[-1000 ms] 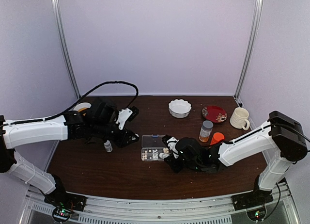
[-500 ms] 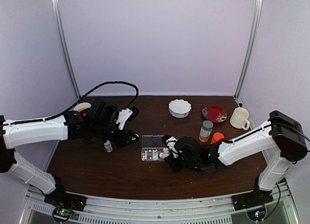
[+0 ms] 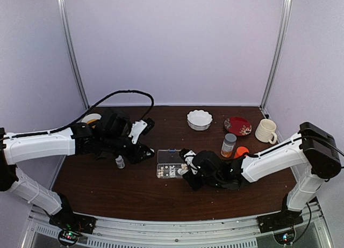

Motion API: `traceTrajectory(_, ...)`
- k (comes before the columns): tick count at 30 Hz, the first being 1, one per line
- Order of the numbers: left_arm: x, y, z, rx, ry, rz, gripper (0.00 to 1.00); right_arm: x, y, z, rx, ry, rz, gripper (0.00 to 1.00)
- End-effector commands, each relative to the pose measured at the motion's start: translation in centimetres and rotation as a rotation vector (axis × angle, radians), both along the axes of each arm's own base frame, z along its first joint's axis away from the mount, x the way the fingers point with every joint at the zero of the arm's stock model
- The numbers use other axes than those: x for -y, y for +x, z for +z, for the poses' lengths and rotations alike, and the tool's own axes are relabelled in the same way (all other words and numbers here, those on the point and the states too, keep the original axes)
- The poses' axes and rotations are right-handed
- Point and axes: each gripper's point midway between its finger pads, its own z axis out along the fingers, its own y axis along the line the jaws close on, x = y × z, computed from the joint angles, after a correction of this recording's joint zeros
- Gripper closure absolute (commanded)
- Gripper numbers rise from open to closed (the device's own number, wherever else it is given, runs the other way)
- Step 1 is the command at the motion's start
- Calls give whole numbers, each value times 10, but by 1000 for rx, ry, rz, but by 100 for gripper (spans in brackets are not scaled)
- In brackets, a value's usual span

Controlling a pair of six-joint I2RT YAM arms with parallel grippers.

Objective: Sort the pills into containers
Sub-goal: Pour the pill into the compartment of the pill container.

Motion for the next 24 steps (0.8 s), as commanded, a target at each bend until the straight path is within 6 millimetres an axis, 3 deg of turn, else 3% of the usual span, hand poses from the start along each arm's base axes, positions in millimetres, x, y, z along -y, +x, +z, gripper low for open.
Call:
traceTrajectory(1,5,5,11,17,-24,-4,100,-1,3,3,-3,-54,-17,100)
traceTrajectory(4,6,5,12,16,-24,-6,100,-3,2,6,9,-6,-12,100)
traceTrajectory(7,6,5,12,15,-26,-6,100,-2,2,-1,-10,-63,-16,100)
traceTrajectory(10,5,5,10,12,-23,-5,100,-3,1,8,18,15,-16,100)
traceTrajectory(13,5,5,11,14,-21,-5,100,-3,4,2,-1,-72,-19,100)
traceTrajectory(16,6,5,12,16,-22,-7,100,-6,2,8,18,0,-8,100)
traceTrajectory(24,5,5,11,14,-18,-8,100,-5,1,2,-4,-47,-9,100)
